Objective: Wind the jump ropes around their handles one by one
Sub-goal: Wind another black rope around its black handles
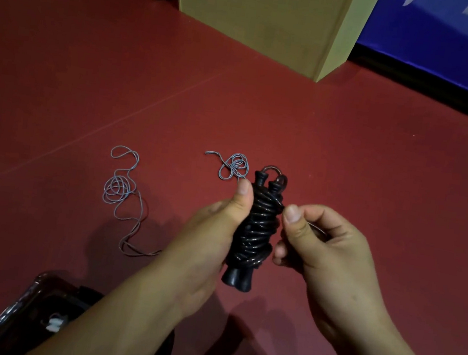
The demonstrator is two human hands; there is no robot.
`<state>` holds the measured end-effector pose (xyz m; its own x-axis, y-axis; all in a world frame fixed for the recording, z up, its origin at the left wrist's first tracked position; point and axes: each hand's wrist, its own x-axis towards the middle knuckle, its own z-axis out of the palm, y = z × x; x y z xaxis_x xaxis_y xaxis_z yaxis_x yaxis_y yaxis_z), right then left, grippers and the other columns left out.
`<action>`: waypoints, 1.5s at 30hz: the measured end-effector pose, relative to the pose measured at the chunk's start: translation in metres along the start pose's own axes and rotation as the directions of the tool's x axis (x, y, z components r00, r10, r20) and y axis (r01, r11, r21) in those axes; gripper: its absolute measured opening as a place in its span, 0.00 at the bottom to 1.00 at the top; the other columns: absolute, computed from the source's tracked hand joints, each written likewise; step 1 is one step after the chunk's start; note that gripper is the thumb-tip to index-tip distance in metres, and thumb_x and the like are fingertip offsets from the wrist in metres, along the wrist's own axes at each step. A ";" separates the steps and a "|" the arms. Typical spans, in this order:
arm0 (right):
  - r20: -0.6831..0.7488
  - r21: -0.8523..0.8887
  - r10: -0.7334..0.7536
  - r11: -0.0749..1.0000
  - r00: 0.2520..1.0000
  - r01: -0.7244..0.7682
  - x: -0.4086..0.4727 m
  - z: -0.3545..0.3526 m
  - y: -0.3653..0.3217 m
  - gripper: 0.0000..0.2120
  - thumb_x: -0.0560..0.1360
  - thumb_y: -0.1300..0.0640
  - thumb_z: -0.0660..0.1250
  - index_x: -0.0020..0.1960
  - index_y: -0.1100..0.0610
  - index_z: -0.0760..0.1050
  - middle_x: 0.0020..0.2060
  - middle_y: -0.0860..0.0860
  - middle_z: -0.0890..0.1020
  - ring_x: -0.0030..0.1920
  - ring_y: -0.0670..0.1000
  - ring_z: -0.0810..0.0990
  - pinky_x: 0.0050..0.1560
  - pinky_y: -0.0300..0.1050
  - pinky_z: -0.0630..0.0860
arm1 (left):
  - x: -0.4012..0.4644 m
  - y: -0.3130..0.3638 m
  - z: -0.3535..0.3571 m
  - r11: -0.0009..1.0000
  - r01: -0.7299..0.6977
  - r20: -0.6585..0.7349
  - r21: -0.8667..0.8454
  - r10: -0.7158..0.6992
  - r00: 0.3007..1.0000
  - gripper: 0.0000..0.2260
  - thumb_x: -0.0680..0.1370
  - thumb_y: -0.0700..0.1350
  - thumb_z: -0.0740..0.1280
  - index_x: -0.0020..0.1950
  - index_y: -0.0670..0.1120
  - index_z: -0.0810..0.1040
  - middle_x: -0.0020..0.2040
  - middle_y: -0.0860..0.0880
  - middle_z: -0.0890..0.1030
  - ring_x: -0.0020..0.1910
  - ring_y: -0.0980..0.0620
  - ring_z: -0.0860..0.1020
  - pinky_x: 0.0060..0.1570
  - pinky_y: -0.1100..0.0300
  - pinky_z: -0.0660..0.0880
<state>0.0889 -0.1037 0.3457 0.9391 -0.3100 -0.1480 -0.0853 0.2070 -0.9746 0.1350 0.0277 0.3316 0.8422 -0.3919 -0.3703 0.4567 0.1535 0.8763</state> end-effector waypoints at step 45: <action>0.174 0.013 0.306 0.950 0.936 -0.313 0.007 -0.016 -0.027 0.10 0.67 0.51 0.69 0.35 0.57 0.75 0.27 0.54 0.76 0.25 0.48 0.70 0.28 0.41 0.73 | -0.005 0.013 -0.005 0.968 0.217 0.152 0.125 -0.235 0.960 0.22 0.60 0.62 0.75 0.43 0.49 0.76 0.32 0.49 0.77 0.26 0.52 0.74 0.28 0.60 0.71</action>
<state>0.0922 -0.1263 0.3688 0.9108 -0.0655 -0.4076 -0.3705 0.3061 -0.8770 0.1381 0.0369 0.3436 0.6573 -0.5505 -0.5147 0.5894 -0.0500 0.8063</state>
